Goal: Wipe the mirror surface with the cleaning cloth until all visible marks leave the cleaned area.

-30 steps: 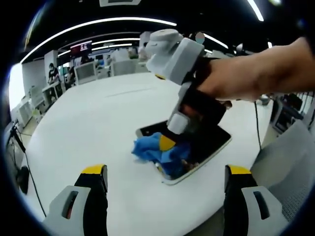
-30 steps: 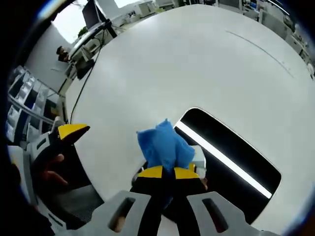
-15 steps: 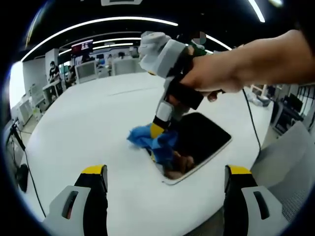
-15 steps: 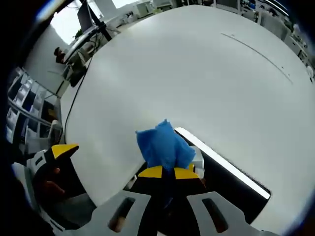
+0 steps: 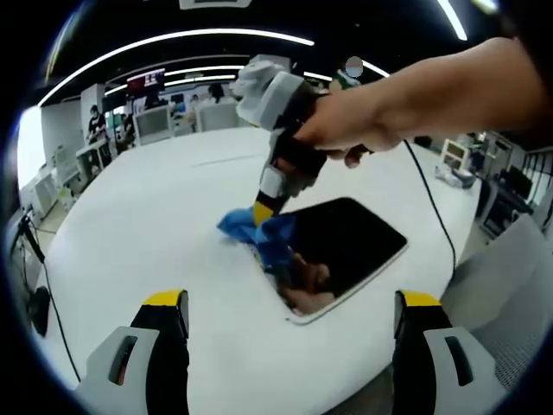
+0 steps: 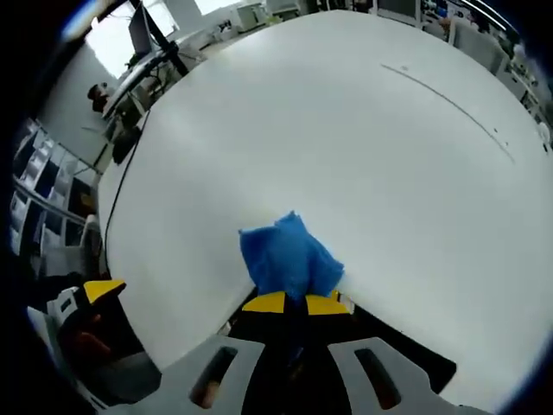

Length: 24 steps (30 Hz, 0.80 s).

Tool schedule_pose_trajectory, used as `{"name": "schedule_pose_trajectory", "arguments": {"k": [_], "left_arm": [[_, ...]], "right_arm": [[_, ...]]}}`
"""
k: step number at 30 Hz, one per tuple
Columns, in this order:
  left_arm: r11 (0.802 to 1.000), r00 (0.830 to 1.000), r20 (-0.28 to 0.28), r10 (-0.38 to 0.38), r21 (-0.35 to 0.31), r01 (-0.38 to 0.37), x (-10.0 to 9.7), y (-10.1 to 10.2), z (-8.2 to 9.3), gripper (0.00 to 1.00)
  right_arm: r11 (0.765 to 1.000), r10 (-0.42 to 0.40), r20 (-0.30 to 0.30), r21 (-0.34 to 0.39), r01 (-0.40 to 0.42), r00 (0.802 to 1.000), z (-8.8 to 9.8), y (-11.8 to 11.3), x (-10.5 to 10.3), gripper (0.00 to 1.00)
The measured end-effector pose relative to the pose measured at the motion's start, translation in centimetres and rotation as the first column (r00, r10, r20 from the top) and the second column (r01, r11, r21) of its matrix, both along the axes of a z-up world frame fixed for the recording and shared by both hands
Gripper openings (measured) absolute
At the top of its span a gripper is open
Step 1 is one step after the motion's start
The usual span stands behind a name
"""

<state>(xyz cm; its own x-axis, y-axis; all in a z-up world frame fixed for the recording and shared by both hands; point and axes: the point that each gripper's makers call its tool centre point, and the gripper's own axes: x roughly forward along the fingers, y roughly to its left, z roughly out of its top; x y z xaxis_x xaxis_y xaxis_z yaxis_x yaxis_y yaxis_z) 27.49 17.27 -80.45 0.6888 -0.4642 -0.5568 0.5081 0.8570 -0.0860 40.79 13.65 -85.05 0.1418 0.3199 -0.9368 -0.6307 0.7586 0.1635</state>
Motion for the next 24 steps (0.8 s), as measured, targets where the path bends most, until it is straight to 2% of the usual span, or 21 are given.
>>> {"name": "schedule_pose_trajectory", "arguments": {"k": [7,10,14,24], "left_arm": [[1.000,1.000,-0.001,0.006,0.000,-0.006,-0.02,0.11,0.04,0.99],[1.000,1.000,-0.001,0.006,-0.001,-0.006,-0.02,0.10,0.07,0.99],[1.000,1.000,-0.001,0.006,0.001,-0.006,-0.04,0.11,0.10,0.99],[1.000,1.000,-0.002,0.009,0.005,-0.009,0.02,0.14,-0.06,0.99]], "right_arm": [[1.000,-0.026,0.006,0.005,0.026,1.000,-0.15,0.14,1.24,0.00],[0.999,-0.034,0.000,0.003,0.034,0.999,-0.11,0.17,1.18,0.00],[1.000,-0.010,0.022,-0.010,0.010,1.000,-0.09,0.17,0.96,0.00],[1.000,-0.006,0.023,0.007,0.006,1.000,-0.11,0.05,0.93,0.00]]}}
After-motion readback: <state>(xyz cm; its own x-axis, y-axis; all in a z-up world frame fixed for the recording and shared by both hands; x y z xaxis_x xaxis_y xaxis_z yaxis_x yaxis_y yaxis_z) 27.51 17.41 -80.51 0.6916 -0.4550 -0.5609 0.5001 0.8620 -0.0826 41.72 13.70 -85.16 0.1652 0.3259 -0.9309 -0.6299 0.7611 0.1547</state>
